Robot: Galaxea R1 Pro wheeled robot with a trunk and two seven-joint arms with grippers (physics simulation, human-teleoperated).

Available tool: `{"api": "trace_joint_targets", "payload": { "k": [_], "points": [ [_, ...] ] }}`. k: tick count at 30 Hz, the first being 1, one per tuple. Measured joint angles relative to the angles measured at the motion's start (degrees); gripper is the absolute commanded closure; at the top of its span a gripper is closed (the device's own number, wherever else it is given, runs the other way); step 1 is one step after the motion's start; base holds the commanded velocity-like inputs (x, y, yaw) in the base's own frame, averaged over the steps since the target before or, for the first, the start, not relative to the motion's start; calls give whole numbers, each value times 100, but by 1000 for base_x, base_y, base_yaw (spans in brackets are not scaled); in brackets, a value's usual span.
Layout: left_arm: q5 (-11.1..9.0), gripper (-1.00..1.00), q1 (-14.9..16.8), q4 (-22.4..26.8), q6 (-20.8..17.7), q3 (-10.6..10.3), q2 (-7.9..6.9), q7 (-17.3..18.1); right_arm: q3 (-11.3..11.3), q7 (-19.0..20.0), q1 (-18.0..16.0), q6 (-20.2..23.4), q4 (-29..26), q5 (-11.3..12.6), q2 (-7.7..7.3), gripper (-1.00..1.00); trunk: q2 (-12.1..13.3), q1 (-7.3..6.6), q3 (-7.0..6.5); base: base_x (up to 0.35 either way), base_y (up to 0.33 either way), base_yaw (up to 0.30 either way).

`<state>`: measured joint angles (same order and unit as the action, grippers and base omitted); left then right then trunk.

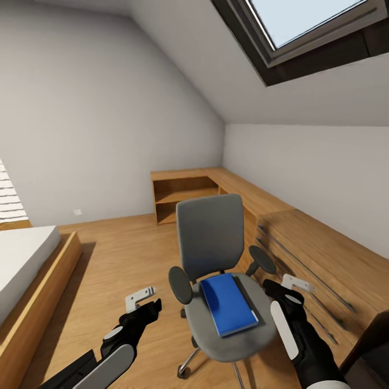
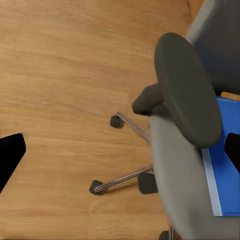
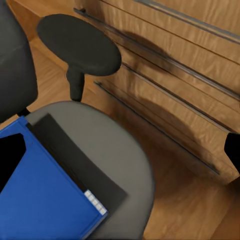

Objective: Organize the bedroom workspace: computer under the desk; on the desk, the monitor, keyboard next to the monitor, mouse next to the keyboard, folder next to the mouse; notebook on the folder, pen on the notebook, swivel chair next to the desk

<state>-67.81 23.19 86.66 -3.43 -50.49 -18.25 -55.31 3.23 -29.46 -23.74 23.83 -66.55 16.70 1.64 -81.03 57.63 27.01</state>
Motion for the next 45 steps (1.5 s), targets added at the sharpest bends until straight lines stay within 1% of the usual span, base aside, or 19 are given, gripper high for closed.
{"api": "trace_joint_targets", "payload": {
  "k": [5,9,13,29,34,40,43,45],
  "points": [
    [0,-100,0,-5,6,5,-19,0,-8,18,0,-1,19,2,15,-100,0,0,18,0,0,258],
    [0,-100,0,-6,11,6,-25,0,-116,24,1,-1,42,7,32,-100,0,0,32,0,0,256],
    [0,-100,1,-7,15,5,-25,0,-155,23,-1,0,41,7,34,-100,0,0,42,0,0,130],
    [0,-100,2,-8,12,4,-25,0,-190,11,-1,1,14,25,35,-100,0,0,46,0,0,9],
    [10,-100,2,-7,15,-5,-19,20,-169,25,-4,-1,12,43,26,-100,0,-3,46,247,153,0],
    [26,-100,2,-8,6,-17,2,58,-160,45,-4,-7,40,27,8,-100,0,-2,46,246,18,0],
    [26,-100,2,1,5,-12,1,60,-163,90,-2,-11,138,18,-8,-100,0,-1,46,61,3,0],
    [29,-100,2,39,10,-3,-4,57,-161,231,-2,-14,322,13,-21,-100,0,0,46,20,1,0]
  ]
}}
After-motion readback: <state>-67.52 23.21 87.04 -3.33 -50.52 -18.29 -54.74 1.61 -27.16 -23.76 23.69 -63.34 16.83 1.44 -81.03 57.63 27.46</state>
